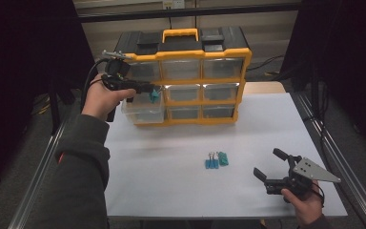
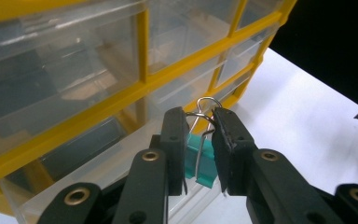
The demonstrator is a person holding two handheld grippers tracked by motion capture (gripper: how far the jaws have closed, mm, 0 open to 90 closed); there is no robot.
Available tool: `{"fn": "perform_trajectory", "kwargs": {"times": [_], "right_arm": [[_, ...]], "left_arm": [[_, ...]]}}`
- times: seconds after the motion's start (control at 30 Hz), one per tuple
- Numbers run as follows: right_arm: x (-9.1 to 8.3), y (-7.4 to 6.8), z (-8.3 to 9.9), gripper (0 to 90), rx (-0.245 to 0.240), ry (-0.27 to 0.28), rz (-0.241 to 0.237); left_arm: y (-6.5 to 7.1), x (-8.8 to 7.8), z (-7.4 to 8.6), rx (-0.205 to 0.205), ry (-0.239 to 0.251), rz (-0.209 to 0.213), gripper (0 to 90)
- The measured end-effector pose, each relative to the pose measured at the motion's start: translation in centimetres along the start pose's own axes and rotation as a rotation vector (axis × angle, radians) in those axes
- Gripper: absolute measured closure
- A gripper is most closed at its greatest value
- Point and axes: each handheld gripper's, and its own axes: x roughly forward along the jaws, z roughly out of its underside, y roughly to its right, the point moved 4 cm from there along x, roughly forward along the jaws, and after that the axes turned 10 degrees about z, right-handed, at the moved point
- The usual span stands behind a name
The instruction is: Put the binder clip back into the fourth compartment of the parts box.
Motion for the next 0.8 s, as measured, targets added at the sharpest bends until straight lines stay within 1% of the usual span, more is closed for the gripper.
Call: {"fn": "perform_trajectory", "kwargs": {"times": [0.1, 0.2, 0.23, 0.3, 0.33, 0.37, 0.4, 0.43, 0.47, 0.53, 0.57, 0.6, 0.63, 0.67, 0.7, 0.73, 0.77, 0.8], "right_arm": [[0.0, 0.0, 0.0, 0.5, 0.001, 0.000, -0.001], [0.0, 0.0, 0.0, 0.5, -0.001, 0.002, -0.002], [0.0, 0.0, 0.0, 0.5, 0.000, 0.001, -0.002], [0.0, 0.0, 0.0, 0.5, 0.002, 0.000, -0.002], [-0.1, 0.0, 0.0, 0.5, 0.003, 0.001, -0.002], [-0.1, 0.0, 0.0, 0.5, 0.002, 0.000, -0.002], [0.0, 0.0, 0.0, 0.5, 0.003, 0.000, -0.003], [0.0, 0.0, 0.0, 0.5, 0.002, 0.001, -0.002], [-0.1, 0.0, 0.0, 0.5, 0.003, 0.000, -0.002], [-0.1, 0.0, 0.0, 0.5, 0.006, -0.001, -0.003], [-0.1, 0.0, 0.0, 0.5, 0.005, 0.000, -0.002], [-0.1, 0.0, 0.0, 0.5, 0.007, 0.001, -0.001], [-0.1, 0.0, 0.0, 0.5, 0.003, 0.001, -0.002], [-0.1, 0.0, 0.0, 0.5, 0.003, 0.000, -0.003], [0.0, 0.0, 0.0, 0.5, -0.001, 0.003, -0.002], [0.0, 0.0, 0.0, 0.5, 0.002, 0.002, -0.002], [0.0, 0.0, 0.0, 0.5, 0.003, 0.000, -0.002], [0.0, 0.0, 0.0, 0.5, 0.003, 0.000, -0.002]], "left_arm": [[-0.5, 0.2, 0.3, -0.004, -0.013, -0.012, 75.1], [-0.7, 0.4, 0.6, -0.013, -0.010, -0.026, 75.0], [-0.9, 0.4, 0.7, -0.005, -0.024, -0.027, 75.0], [-1.0, 0.5, 0.8, -0.003, -0.020, -0.032, 75.0], [-1.0, 0.5, 0.8, -0.011, -0.015, -0.031, 75.0], [-1.2, 0.5, 0.8, 0.002, -0.024, -0.037, 75.0], [-1.2, 0.5, 0.9, 0.001, -0.024, -0.038, 75.0], [-1.2, 0.6, 0.9, -0.009, -0.015, -0.045, 75.0], [-1.4, 0.6, 1.0, 0.004, -0.033, -0.048, 75.0], [-1.5, 0.7, 1.2, -0.001, -0.027, -0.049, 75.0], [-1.6, 0.7, 1.3, 0.012, -0.035, -0.054, 74.9], [-1.6, 0.8, 1.3, 0.002, -0.024, -0.058, 74.5], [-1.7, 0.8, 1.3, 0.000, -0.010, -0.060, 72.1], [-1.8, 0.7, 1.3, 0.012, -0.011, -0.066, 65.3], [-1.7, 0.9, 1.2, -0.013, 0.024, -0.065, 57.9], [-1.6, 0.8, 1.2, 0.006, 0.004, -0.056, 54.3], [-1.4, 0.8, 1.1, 0.015, 0.003, -0.049, 52.4], [-1.2, 0.9, 1.1, 0.016, 0.010, -0.039, 52.4]]}}
